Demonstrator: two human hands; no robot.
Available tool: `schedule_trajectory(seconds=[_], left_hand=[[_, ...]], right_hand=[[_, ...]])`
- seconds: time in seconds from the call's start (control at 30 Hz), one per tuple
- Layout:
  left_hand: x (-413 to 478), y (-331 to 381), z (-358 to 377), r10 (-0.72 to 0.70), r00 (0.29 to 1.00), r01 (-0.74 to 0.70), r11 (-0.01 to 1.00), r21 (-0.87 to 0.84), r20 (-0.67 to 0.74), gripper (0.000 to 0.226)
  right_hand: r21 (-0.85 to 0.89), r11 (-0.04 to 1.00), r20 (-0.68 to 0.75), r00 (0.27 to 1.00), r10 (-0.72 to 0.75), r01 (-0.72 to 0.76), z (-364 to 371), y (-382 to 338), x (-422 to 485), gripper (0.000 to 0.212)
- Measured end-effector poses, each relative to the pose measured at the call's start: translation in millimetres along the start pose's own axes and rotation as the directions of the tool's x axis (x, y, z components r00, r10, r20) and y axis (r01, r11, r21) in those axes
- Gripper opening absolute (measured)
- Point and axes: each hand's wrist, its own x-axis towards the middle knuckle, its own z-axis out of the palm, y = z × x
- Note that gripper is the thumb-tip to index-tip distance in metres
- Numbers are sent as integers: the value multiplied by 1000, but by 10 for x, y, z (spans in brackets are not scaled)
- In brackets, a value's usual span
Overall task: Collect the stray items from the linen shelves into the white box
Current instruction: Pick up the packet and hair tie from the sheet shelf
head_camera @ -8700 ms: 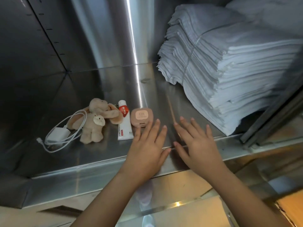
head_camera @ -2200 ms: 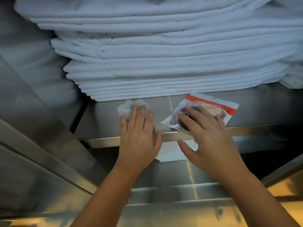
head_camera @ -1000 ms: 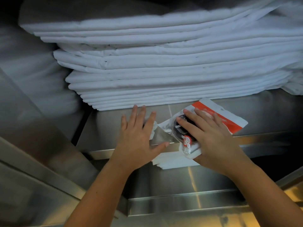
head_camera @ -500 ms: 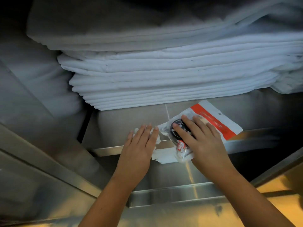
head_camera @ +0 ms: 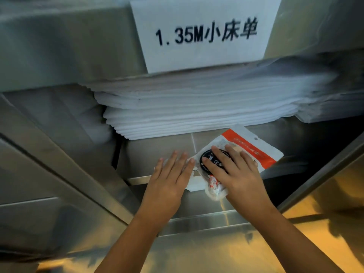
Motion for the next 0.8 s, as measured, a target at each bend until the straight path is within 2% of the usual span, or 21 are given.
schedule_trajectory(seconds=[0.13, 0.37, 0.53, 0.67, 0.7, 0.73, 0.77, 0.8], left_hand=[[31, 110, -343, 30, 998, -30, 1000, -2, -56, 49], [131, 343, -1138, 59, 998, -61, 995, -76, -34, 53], [236, 463, -1761, 73, 997, -74, 982, -175, -12, 51], [260, 524, -2269, 7, 1000, -3, 943, -333, 12, 57], [259, 548, -2379, -43, 999, 48, 900, -433, 22, 60], [260, 581, -2497, -134, 990, 139, 808, -573, 52, 62], [275, 616, -2628, -267, 957, 263, 642, -720, 112, 59], [297, 656, -2758, -405, 893, 367, 403, -838, 196, 51]], right_hand=[[-2, 1000, 45, 999, 13, -13, -408, -94, 21, 46], [-39, 998, 109, 993, 44, -40, -1261, -193, 65, 52], [-47, 997, 99, 993, 70, -65, -1880, -313, 220, 53], [-35, 995, 112, 989, 100, -97, -2335, -410, 352, 66], [-35, 994, 115, 987, 112, -108, -2441, -434, 395, 69], [-35, 992, 115, 986, 121, -117, -2543, -467, 439, 72], [-34, 992, 112, 986, 125, -122, -2634, -503, 494, 74], [-35, 992, 111, 986, 127, -124, -2716, -544, 551, 76]])
